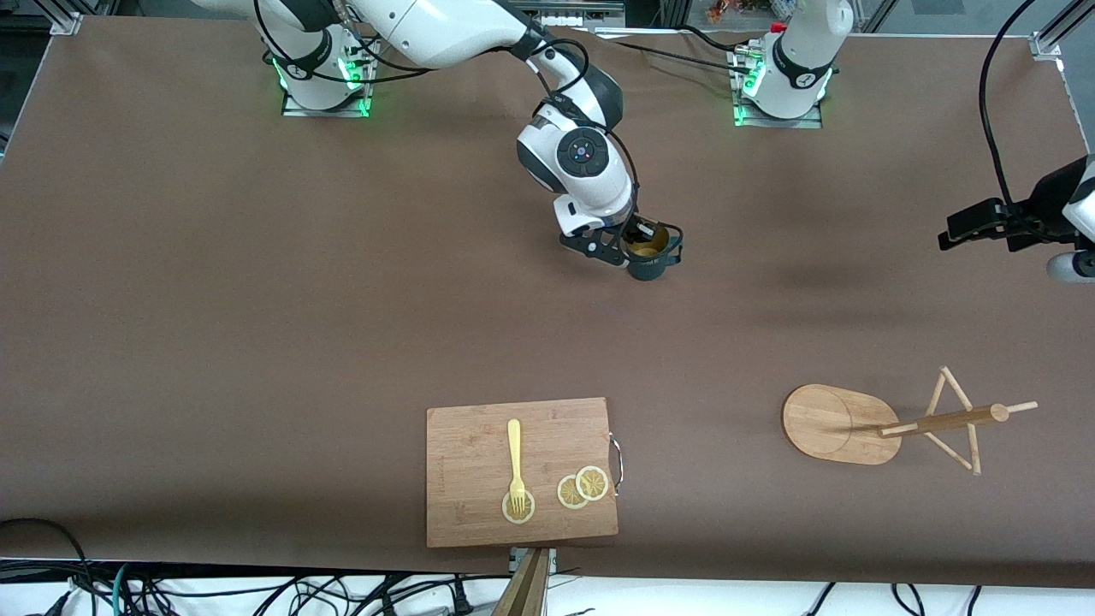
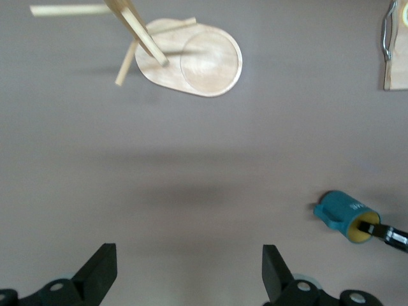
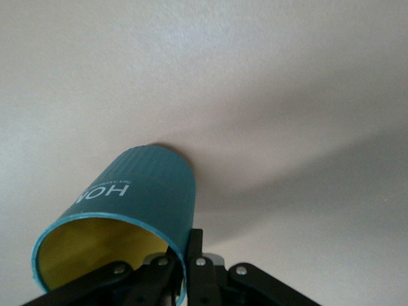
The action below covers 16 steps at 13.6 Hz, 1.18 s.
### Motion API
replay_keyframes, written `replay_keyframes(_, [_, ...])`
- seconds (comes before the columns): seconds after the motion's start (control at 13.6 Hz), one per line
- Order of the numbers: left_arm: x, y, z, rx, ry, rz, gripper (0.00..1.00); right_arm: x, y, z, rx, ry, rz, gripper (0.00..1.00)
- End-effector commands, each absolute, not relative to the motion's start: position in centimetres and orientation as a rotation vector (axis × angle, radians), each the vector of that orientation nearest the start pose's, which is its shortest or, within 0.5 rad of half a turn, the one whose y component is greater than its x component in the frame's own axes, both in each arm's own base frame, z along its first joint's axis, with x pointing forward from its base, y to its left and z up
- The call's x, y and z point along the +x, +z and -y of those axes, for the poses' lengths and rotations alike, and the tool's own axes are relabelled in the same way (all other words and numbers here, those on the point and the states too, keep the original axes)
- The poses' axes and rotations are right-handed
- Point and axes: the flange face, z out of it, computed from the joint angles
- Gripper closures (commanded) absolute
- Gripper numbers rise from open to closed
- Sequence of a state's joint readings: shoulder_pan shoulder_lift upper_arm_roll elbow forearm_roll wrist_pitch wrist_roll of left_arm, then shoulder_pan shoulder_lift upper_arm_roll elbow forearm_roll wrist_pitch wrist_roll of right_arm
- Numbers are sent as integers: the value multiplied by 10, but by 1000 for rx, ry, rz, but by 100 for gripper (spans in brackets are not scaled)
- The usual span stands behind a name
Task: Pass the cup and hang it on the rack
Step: 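Carry the teal mug with the right gripper to the table's middle, then set the mug down, open the right gripper and withdraw it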
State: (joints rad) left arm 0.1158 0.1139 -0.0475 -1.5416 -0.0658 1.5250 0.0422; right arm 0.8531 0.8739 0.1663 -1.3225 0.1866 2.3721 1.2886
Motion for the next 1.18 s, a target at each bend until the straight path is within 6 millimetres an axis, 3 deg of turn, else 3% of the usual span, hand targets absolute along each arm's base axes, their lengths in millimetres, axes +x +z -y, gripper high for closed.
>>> replay_keyframes(0.0, [578,570,4,-3220,274,-93,0,424,236,-640,-2751,284,-672,63])
replay_keyframes(0.07, [575,575,13,-3217,273,-119,0,424,237,-640,-2749,288,-676,2])
replay_keyframes(0.29, [580,578,9,-3222,246,-97,0,434,256,-638,-2743,300,-683,0])
replay_keyframes(0.59, [578,593,10,-3225,207,-94,0,477,325,-617,-2801,368,-651,0])
replay_keyframes(0.74, [575,598,10,-3221,194,-94,0,500,355,-587,-2840,370,-538,0])
replay_keyframes(0.81, [575,598,10,-3219,196,-97,0,512,359,-568,-2874,397,-476,0])
replay_keyframes(1.1, [573,591,9,-3204,257,-101,0,565,401,-481,-2930,425,-249,0])
